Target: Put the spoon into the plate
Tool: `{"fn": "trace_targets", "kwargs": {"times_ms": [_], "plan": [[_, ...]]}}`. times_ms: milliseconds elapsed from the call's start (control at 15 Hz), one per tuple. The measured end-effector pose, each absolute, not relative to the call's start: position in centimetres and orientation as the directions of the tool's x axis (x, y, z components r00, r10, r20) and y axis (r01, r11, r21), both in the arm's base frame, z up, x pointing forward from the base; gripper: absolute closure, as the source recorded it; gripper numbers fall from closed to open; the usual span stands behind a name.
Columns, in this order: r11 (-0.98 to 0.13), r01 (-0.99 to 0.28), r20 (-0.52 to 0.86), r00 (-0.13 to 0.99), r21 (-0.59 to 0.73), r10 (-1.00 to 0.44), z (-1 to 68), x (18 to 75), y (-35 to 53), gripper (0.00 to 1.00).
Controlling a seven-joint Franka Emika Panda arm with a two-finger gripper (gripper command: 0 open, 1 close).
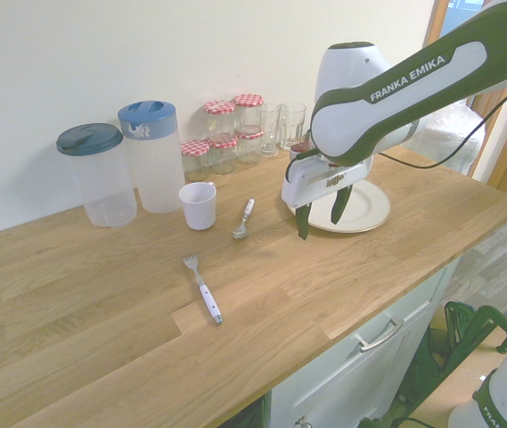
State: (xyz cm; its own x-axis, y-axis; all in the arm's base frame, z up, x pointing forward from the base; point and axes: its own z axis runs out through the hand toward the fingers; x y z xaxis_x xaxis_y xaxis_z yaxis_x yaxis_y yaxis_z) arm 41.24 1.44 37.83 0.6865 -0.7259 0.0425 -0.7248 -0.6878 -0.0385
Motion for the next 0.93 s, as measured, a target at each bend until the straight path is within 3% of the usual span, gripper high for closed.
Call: {"fn": "trace_targets", "kwargs": {"times_ms": [267,733,933], "plan": [[-0.645,-0.763,0.080,0.642,-0.029,-0.763,38.6,42.9,1.4,0.00],[-0.410,-0.911,0.088,0.406,-0.032,-0.910,39.4,54.4,5.4,0.00],[-0.362,-0.931,0.073,0.358,-0.041,-0.931,38.3,57.8,5.6,0.00]]}}
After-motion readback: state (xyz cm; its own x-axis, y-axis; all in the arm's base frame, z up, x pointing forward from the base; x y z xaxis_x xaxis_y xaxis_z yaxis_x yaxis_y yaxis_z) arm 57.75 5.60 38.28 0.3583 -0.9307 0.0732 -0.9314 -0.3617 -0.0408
